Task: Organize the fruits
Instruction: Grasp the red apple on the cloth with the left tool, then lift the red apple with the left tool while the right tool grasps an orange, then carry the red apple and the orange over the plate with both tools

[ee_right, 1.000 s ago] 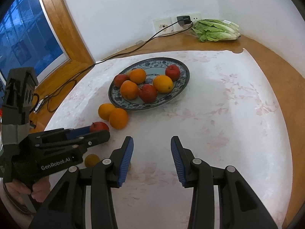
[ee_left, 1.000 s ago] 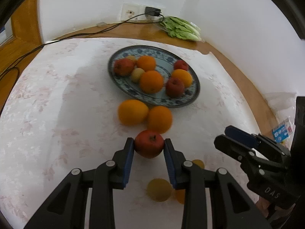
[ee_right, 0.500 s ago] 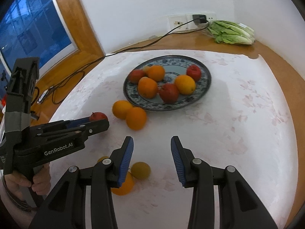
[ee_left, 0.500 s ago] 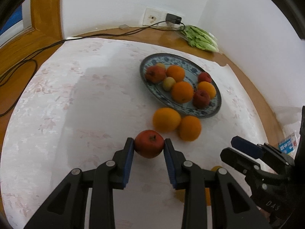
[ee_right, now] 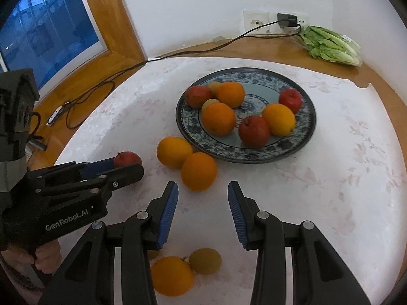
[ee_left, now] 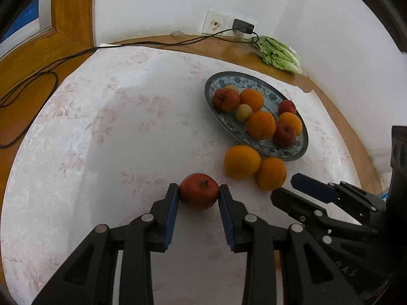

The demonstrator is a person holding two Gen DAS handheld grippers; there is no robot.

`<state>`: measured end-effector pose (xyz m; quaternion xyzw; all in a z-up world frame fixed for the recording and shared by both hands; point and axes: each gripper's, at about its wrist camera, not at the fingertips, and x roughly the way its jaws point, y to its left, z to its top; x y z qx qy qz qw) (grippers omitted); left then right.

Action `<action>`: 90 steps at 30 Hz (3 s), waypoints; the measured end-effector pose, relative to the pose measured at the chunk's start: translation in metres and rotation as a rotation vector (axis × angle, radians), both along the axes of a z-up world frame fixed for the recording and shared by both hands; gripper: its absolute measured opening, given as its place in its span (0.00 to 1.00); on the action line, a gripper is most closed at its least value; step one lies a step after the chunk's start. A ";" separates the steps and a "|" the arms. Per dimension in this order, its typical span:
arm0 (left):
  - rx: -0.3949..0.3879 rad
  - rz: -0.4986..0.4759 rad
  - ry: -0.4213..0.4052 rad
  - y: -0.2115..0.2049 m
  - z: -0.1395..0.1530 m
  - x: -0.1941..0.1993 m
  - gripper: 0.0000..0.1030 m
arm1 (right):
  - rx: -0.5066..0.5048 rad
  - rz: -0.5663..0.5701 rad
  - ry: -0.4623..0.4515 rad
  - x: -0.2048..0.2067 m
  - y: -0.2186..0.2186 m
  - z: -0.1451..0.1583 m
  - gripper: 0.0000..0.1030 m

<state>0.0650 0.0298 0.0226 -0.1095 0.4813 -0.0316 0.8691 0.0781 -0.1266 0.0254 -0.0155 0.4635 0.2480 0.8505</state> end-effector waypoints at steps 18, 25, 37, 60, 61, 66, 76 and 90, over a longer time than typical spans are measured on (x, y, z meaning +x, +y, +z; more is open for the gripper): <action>-0.019 0.006 -0.003 0.007 -0.002 -0.001 0.32 | -0.010 0.022 0.000 0.011 0.015 -0.011 0.41; -0.026 0.007 -0.002 0.007 -0.003 0.000 0.32 | 0.004 0.008 0.001 0.012 0.011 -0.011 0.33; -0.025 0.018 -0.008 0.006 0.004 -0.002 0.32 | 0.057 -0.004 0.014 0.007 -0.002 -0.008 0.32; -0.037 -0.069 -0.036 -0.027 0.029 0.014 0.32 | 0.098 -0.052 -0.037 0.003 -0.034 0.013 0.32; -0.037 -0.073 -0.038 -0.028 0.031 0.015 0.32 | 0.098 -0.053 -0.040 0.004 -0.035 0.015 0.32; -0.026 -0.087 -0.046 -0.033 0.037 0.024 0.32 | 0.093 -0.053 -0.060 0.008 -0.038 0.023 0.32; -0.010 -0.102 -0.075 -0.044 0.053 0.048 0.32 | 0.070 -0.043 -0.096 0.024 -0.042 0.038 0.32; 0.016 -0.105 -0.091 -0.057 0.062 0.082 0.32 | 0.070 -0.042 -0.109 0.050 -0.046 0.048 0.32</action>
